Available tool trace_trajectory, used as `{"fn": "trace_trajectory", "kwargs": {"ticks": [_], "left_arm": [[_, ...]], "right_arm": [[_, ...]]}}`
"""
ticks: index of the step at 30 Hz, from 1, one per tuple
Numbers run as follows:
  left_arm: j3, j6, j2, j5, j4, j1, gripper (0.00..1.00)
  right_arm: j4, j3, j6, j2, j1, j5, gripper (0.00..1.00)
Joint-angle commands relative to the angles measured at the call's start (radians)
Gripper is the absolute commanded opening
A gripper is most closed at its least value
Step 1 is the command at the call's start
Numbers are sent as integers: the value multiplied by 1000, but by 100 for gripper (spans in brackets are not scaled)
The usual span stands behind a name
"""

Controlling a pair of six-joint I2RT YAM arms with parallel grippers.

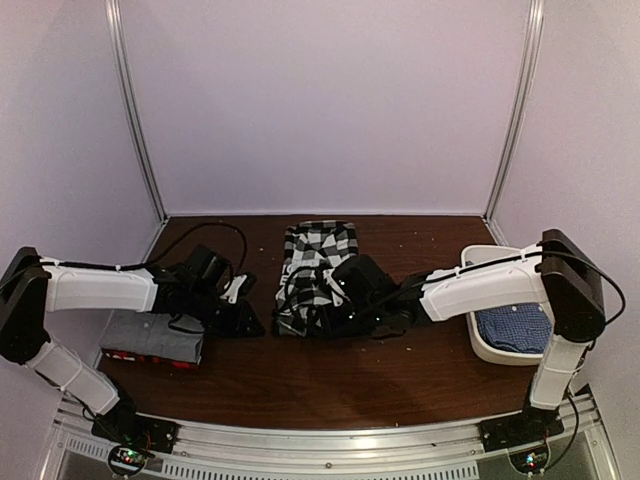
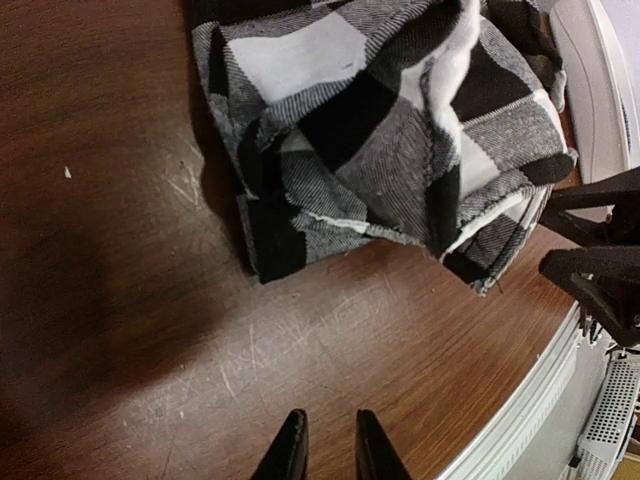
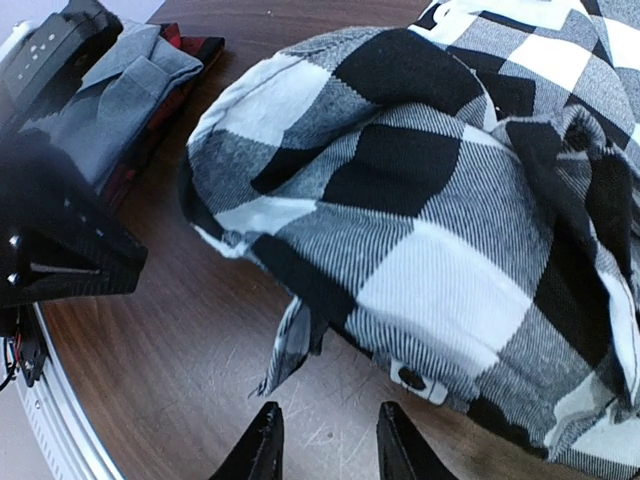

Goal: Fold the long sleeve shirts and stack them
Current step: Adjust the 2/3-rectangle-folded shirt at the center of the board.

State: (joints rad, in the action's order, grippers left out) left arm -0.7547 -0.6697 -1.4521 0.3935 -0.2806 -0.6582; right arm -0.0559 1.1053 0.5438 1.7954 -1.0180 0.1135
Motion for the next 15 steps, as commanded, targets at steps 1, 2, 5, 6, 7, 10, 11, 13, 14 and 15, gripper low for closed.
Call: {"fn": "trace_trajectory", "kwargs": {"ticks": [1, 2, 5, 6, 7, 10, 11, 13, 14, 15], "left_arm": [[-2, -40, 33, -22, 76, 2, 17], [-5, -41, 34, -21, 76, 2, 17], [-16, -38, 39, -15, 73, 2, 16], [-19, -35, 40, -16, 71, 2, 16], [-21, -34, 40, -17, 70, 2, 16], [-21, -33, 47, -17, 70, 1, 16], [-21, -32, 45, -17, 70, 0, 16], [-25, -30, 41, -14, 77, -2, 16], [-30, -28, 35, -13, 81, -3, 16], [-36, -26, 28, -14, 84, -4, 16]], "right_arm": [[-91, 128, 10, 86, 3, -103, 33], [-114, 163, 8, 109, 11, -126, 33], [-149, 258, 0, 178, 47, -146, 34], [-158, 289, -3, 200, 62, -147, 34], [-169, 326, -7, 219, 79, -150, 34], [-198, 433, -28, 284, 130, -174, 35], [-208, 468, -35, 312, 147, -176, 35], [-232, 556, -51, 369, 184, -158, 37], [-242, 588, -59, 396, 200, -146, 38], [-254, 626, -69, 420, 213, -132, 39]]}}
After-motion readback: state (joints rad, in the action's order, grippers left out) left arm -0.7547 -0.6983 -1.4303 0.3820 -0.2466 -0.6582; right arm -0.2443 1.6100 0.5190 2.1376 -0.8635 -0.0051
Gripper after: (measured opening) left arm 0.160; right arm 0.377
